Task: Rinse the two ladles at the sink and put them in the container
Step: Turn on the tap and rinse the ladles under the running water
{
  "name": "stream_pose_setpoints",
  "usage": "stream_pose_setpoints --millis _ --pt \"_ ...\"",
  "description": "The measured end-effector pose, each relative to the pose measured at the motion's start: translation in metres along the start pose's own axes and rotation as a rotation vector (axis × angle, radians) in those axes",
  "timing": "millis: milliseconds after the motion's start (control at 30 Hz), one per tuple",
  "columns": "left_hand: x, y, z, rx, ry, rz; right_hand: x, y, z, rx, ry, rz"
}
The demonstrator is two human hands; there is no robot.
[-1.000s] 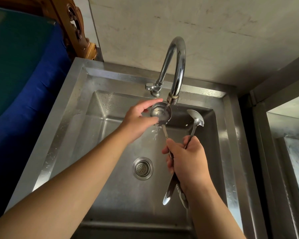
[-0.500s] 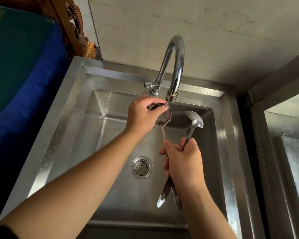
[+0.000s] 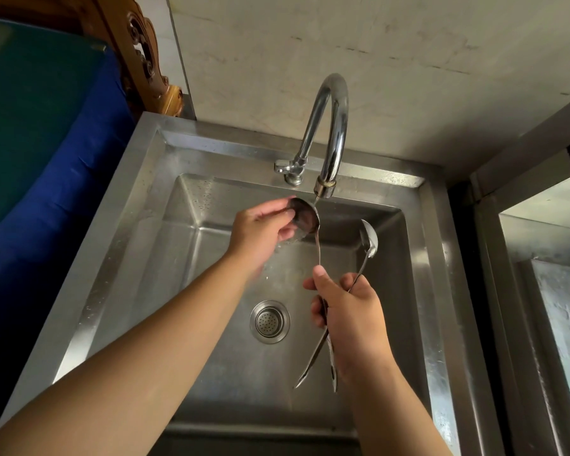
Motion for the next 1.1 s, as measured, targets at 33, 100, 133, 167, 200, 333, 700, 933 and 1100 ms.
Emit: stream_pose_setpoints --millis 33,100,133,167,200,333,700,933,1100 --pt "-0.001 -0.005 0.000 -0.031 -0.025 -0.033 0.000 0.002 0.000 0.001 0.003 -0.001" --pt "-0.003 -0.011 0.003 -0.087 -0.102 -0.106 0.000 0.005 0.001 -0.001 0.004 -0.009" --pt "-0.005 -0.014 0.005 -0.132 -0.142 -0.155 0.000 0.006 0.001 -0.007 0.004 -0.016" --pt "-0.006 -0.017 0.007 -0.191 -0.182 -0.208 0.001 0.007 0.001 -0.017 0.006 -0.023" --pt "-0.008 -0.018 0.010 -0.258 -0.228 -0.255 0.001 0.007 0.000 -0.030 0.013 -0.029" --pt "-0.015 -0.014 0.015 -0.359 -0.485 -0.273 0.005 0.007 -0.002 -0.077 0.045 -0.054" --pt "-0.006 -0.010 0.028 -0.204 -0.272 -0.150 0.015 0.024 0.001 -0.205 0.050 -0.148" --pt "-0.008 -0.010 0.039 -0.295 -0.175 -0.184 0.013 0.033 -0.006 -0.248 0.074 -0.174" --pt "-0.008 -0.002 0.044 -0.462 -0.147 -0.281 0.010 0.034 -0.007 -0.286 0.057 -0.194"
Point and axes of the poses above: each hand's wrist, its own x-axis towards the middle knuckle, its own z-axis out of the palm, y = z × x, the point moved 3 cm from there along x, towards the middle knuckle, and after that the axes turned 7 degrees about -z, right-handed, at the moved point
